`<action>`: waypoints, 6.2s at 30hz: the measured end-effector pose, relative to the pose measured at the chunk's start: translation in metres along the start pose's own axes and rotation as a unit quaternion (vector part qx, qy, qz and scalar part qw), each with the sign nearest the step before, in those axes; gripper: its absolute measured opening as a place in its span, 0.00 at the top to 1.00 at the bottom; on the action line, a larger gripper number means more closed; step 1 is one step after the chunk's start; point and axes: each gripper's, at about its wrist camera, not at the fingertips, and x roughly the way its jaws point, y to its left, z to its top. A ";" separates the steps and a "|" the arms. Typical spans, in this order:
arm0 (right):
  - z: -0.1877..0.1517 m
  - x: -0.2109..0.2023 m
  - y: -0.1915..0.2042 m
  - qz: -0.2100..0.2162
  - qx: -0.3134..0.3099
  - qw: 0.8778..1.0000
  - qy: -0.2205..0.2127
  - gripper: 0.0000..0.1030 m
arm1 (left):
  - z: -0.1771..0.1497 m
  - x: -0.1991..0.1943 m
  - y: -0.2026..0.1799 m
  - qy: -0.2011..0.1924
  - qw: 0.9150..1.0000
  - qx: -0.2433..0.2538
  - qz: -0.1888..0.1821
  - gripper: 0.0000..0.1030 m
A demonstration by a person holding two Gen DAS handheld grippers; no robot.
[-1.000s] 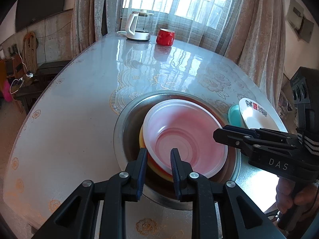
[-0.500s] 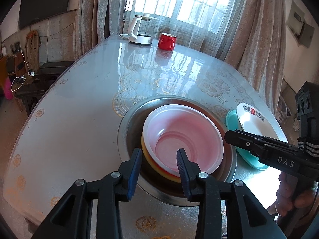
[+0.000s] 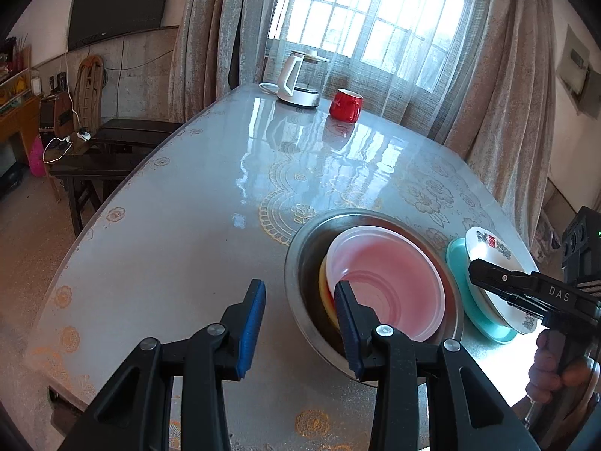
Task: Organize plates and bowls
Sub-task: 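Open the right gripper and release the red bowl, then grasp the steel basin rim with the left gripper, then lift the steel basin with the left gripper over the plate stack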
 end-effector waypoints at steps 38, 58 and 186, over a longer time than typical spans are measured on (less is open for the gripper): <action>-0.002 0.029 0.013 -0.040 -0.076 0.995 0.050 0.71 | -0.005 0.046 0.004 0.035 0.999 0.013 0.001 0.65; 0.001 0.043 0.027 -0.061 -0.120 0.987 0.084 0.74 | -0.005 0.051 0.005 0.026 0.999 0.014 -0.046 0.82; 0.001 -0.123 -0.159 -0.081 0.092 0.992 -0.031 0.79 | -0.001 0.088 -0.232 0.066 0.982 0.144 -0.101 0.75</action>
